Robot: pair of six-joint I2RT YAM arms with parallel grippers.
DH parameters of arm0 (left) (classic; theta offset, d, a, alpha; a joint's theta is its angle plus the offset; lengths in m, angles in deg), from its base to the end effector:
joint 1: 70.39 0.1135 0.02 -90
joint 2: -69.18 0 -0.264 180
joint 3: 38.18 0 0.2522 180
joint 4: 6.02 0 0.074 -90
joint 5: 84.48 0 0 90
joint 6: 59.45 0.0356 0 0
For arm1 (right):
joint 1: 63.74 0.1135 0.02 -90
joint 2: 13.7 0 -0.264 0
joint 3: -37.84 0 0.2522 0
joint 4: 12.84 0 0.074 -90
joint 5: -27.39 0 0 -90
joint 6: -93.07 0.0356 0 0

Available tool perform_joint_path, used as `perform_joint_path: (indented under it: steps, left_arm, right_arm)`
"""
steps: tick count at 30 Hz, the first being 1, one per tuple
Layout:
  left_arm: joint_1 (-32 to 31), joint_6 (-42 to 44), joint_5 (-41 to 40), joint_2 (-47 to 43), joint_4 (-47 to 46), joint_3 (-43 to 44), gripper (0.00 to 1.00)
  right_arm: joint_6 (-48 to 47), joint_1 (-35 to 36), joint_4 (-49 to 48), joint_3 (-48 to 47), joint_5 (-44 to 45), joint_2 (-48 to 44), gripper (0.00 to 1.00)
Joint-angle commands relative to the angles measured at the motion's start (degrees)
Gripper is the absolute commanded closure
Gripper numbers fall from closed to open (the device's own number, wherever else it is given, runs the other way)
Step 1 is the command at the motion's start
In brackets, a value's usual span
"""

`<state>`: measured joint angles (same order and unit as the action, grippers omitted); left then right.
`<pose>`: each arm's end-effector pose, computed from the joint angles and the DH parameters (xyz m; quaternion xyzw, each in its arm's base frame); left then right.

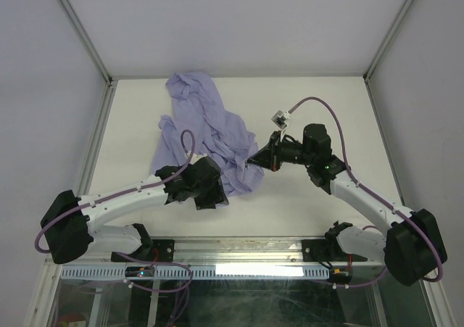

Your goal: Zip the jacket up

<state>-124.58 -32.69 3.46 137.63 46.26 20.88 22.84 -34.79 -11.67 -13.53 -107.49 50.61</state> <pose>0.1320 -0.1808 0.2214 -0.0809 0.9661 -0.2000 0.1420 0.2045 0.1418 0.2707 -0.2923 0.7078 0.5086 0.3936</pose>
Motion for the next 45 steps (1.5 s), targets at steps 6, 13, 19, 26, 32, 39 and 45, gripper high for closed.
perform_joint_path:
  steps: [6,13,19,26,32,39,45]
  left_arm:
    - [-1.8,-6.7,-10.3,8.6,1.0,2.7,0.53]
    - [-1.8,-5.2,-12.1,17.7,-1.0,6.7,0.51]
    - [-1.8,-4.8,-13.4,21.8,-0.6,7.7,0.49]
    - [-1.9,-3.3,-13.1,25.4,3.5,10.6,0.48]
    - [-1.9,-4.4,-13.7,19.2,10.6,13.3,0.46]
    - [-2.1,-7.3,-12.9,15.2,12.9,10.7,0.64]
    - [-2.1,-5.4,-12.7,17.9,11.0,11.5,0.70]
  right_arm:
    - [-1.8,-0.2,-0.8,0.8,0.1,-3.5,1.00]
    - [-2.4,-0.3,-0.1,0.8,-1.3,-3.8,1.00]
    - [-2.8,-0.6,0.3,0.8,-2.1,-3.9,1.00]
    - [-3.1,-0.8,0.4,1.3,-2.4,-3.9,1.00]
    - [-3.9,-0.8,1.8,1.1,-2.4,-4.6,1.00]
    - [-4.0,-0.9,2.1,1.6,-2.2,-4.6,1.00]
    - [-4.1,-0.8,2.4,1.7,-2.2,-4.6,1.00]
